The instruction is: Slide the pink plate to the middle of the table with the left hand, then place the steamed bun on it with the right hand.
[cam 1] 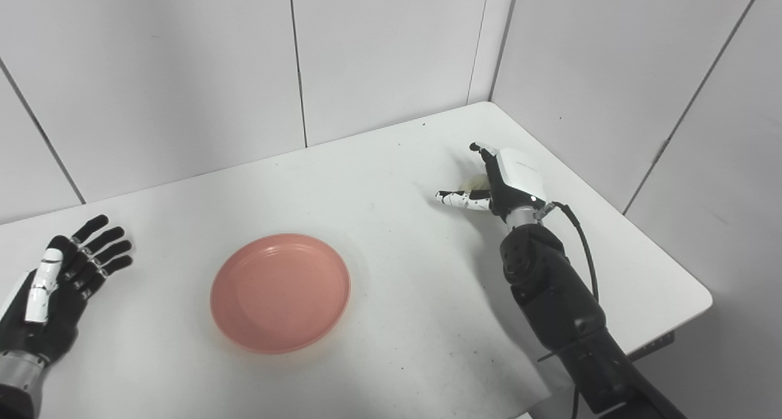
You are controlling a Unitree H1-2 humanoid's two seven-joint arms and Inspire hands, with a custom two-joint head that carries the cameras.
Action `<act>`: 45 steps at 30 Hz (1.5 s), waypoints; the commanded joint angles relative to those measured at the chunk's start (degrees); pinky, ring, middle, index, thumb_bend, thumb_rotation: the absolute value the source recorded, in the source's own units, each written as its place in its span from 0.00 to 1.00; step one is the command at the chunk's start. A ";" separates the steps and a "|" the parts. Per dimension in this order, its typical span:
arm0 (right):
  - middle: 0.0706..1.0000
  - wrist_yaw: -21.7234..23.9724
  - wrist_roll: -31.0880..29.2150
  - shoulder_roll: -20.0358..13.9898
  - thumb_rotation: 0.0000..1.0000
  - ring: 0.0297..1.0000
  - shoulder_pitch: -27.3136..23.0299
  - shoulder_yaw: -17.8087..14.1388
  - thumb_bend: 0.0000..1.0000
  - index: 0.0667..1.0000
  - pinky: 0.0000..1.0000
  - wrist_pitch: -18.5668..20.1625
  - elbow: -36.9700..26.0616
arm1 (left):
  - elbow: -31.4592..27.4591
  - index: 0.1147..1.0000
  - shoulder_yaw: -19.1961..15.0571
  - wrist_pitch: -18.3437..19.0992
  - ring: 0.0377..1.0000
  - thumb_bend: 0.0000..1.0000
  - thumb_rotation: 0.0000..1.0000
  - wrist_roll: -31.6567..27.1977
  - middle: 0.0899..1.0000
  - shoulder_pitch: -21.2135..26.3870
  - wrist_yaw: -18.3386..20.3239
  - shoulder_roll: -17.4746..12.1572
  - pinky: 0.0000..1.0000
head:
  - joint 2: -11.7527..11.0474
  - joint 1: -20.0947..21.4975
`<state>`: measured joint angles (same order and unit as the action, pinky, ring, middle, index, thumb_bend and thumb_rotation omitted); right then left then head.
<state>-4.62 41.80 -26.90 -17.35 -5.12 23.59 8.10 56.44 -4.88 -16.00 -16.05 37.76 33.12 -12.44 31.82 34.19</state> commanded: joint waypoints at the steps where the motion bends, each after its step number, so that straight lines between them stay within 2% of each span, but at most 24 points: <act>1: 0.85 -0.77 0.90 -2.87 0.53 0.86 -2.90 0.10 0.85 0.82 0.76 1.13 -0.69 | 3.90 0.80 0.20 5.56 0.79 0.56 0.90 0.43 0.80 -8.53 -0.14 0.45 0.79 | 0.10 0.01; 11: 0.86 1.21 0.55 -5.08 0.55 0.87 -2.81 1.48 0.84 0.83 0.78 2.26 -0.29 | 1.87 0.80 0.46 6.79 0.80 0.56 0.91 0.21 0.81 -9.29 -0.27 0.41 0.79 | 0.33 -0.03; 21: 0.85 2.76 -1.21 -6.14 0.53 0.86 -4.50 2.96 0.84 0.81 0.76 1.75 3.48 | -0.27 0.81 0.60 7.70 0.80 0.56 0.90 0.06 0.81 -10.07 -0.34 0.51 0.79 | 0.48 0.02; 32: 0.83 1.69 -2.57 -6.01 0.47 0.83 -6.14 4.93 0.84 0.79 0.70 -0.31 7.04 | -1.92 0.80 0.72 8.60 0.80 0.56 0.91 0.11 0.81 -10.70 -0.50 0.36 0.79 | 0.98 -0.01; 43: 0.83 1.69 -2.97 -7.04 0.47 0.83 -7.24 7.10 0.82 0.79 0.72 0.43 8.69 | -3.08 0.81 0.87 9.04 0.80 0.57 0.91 0.18 0.81 -11.14 -0.55 0.30 0.79 | 1.33 0.00; 45: 0.82 1.39 -3.08 -7.06 0.45 0.82 -7.28 7.05 0.81 0.78 0.71 0.52 8.78 | -3.49 0.80 0.80 9.48 0.80 0.56 0.90 0.10 0.81 -11.23 -0.74 0.37 0.79 | 1.33 0.00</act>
<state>-2.51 39.10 -32.20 -22.36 2.10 25.13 17.34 49.10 -4.80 -12.28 -16.60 33.84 33.05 -13.15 33.13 34.28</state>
